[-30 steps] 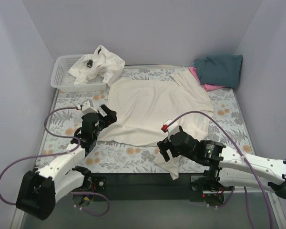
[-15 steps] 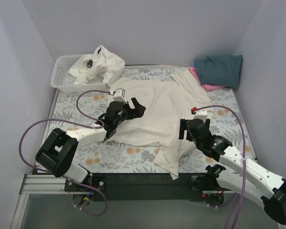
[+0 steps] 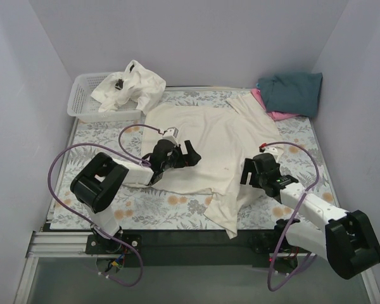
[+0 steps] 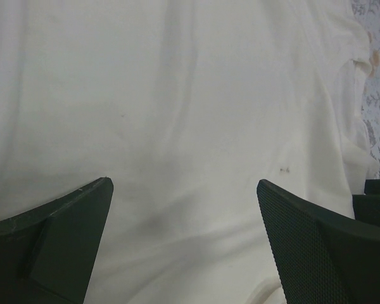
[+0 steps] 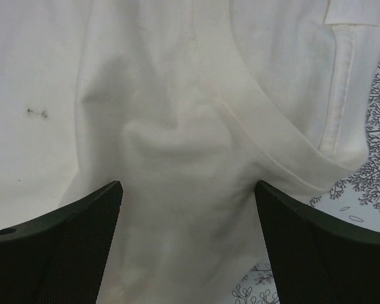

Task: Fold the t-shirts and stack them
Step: Flatten the tshirt out

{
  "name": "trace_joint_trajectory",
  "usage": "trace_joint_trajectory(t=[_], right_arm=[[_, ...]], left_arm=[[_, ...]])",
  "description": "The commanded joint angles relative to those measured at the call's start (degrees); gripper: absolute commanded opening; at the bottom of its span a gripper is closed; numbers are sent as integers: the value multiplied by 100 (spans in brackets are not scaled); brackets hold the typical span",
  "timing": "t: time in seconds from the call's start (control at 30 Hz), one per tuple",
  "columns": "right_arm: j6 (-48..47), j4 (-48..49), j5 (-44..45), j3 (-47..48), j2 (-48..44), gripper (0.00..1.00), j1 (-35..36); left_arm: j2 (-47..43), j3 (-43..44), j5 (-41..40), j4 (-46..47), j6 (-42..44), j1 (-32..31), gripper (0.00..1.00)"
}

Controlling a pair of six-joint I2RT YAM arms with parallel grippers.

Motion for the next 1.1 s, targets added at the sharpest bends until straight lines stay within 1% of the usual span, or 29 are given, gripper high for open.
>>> trace_joint_trajectory(t=[0.0,0.1,0.27,0.4,0.43,0.53,0.6,0.67,0.7,0.77,0.8,0.87,0.9,1.0,1.07], right_arm=[[-83,643,-178,152,416,77,-32],[-144,837,-187,258,881,77,-49],[-258,1329,-494,547,1700,76,-58],[-495,1496,-608,1065,2481,74,-58],[-600,1496,-670,1354,2614,72,-58],[-742,1453,-740,1733,2826,70,-67],[-777,1391,-723,1752,2591,68,-32],[-830,1190,-478,1647,2283,68,12],[-839,1084,-364,1594,1881,68,30],[-821,715,-91,1323,1396,68,39],[-795,636,-38,1200,880,68,39],[-725,407,50,893,376,68,47],[-655,319,51,813,-44,68,39],[-488,29,-72,575,-512,68,30],[-391,-33,-309,452,-593,67,39]], left_arm=[[-1,117,-542,-259,-38,85,90],[43,-50,-448,-198,-196,418,91],[113,-296,-421,-84,-249,990,91],[105,-472,-421,-13,-232,1438,91],[105,-516,-421,13,-223,1543,91],[52,-508,-438,-4,-118,1562,91],[-18,-534,-464,13,-83,1553,90],[-132,-508,-578,-117,-13,1562,90],[-194,-516,-640,-153,57,1562,91],[-343,-595,-649,-110,76,1553,90],[-518,-613,-632,-92,76,1536,90],[-677,-630,-710,-118,111,1387,91],[-834,-631,-780,-127,180,1299,91],[-1046,-604,-921,-136,304,930,90],[-1117,-587,-931,-119,392,588,91]])
